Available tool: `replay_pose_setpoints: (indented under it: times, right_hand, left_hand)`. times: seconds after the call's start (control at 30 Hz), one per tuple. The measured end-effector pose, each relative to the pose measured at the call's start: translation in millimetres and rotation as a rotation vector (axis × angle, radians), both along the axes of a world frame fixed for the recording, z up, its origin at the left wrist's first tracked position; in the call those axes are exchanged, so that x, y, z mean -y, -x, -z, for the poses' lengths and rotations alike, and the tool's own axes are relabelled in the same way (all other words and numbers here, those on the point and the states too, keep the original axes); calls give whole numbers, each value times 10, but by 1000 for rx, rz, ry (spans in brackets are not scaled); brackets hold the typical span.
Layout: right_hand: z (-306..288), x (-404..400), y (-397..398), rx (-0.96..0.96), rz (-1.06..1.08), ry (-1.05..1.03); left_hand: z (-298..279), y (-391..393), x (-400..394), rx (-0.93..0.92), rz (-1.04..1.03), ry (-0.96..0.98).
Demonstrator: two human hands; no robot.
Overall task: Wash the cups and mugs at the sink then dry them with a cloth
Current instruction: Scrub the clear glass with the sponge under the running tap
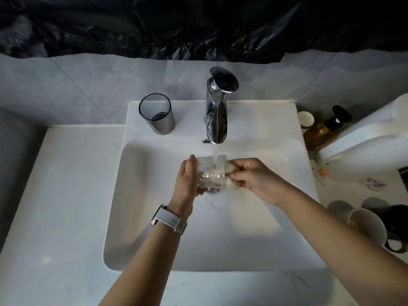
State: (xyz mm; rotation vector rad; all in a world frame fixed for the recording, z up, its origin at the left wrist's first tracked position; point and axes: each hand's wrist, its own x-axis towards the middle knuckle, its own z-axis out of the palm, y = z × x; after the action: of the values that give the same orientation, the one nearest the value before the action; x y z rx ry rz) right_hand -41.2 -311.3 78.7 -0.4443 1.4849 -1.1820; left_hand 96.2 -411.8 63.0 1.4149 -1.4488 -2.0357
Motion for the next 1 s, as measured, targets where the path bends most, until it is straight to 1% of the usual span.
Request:
replay_pose_setpoints:
  times: [0.07,0.1,0.13,0.17,0.2,0.27,0.3,0.4,0.5,0.57,0.67,0.73,0.8,0.87,0.9,0.93,0.97,1.0]
  right_hand:
    - [-48,91,56,548,293,-96]
    - [-60,126,75,777,436,-135]
    - [-71,160,81,914,536,-164]
    - [-94,180,64,949,568,-187]
    - [-110,188,27,918,564,-192]
    - [-148,160,-59,804,498,-133]
    - [-142,120,-102,712,430,-93]
    - [-89,-45,-152,352,208,21]
    - [-125,-204,22,109,78,87]
    - [-176,-325,155,-10,120,128]
    - [-225,-439,245,-171,342,252]
    - [-225,-433,175,-226,442,325]
    - [-165,-361,59,-282,474,356]
    - [-77,-262,-70,-391,477,334]
    - [-43,-229,-111,-516,476,316]
    - [-7,-216,-127,-695,465,301]
    - [23,-217,-121,-906,439,277]
    - [45,-223,-98,-1074,400,246]
  left_hand:
    - [-19,25,-38,-37,-14,69]
    - [-27,28,-76,-37,-28,121]
    - [-18,26,-114,-34,-37,170]
    - [-2,15,-142,-40,-39,207]
    - [4,-1,-161,-48,-38,232]
    - [9,-29,-148,-40,-42,261]
    - [-5,-37,-123,-40,-44,256]
    - [-35,-21,-28,-42,-8,187]
    - [-23,5,53,-33,31,66]
    - [-92,10,106,-85,79,-55]
    - [-209,52,167,-248,125,-284]
    - [-195,81,182,-275,116,-395]
    - [-161,94,140,-271,113,-419]
    - [-142,89,69,-295,111,-413]
    - [-123,81,37,-311,111,-410]
    - [-118,72,12,-316,100,-417]
    - [-106,59,-4,-291,72,-417]
    - [-91,42,-12,-258,47,-417]
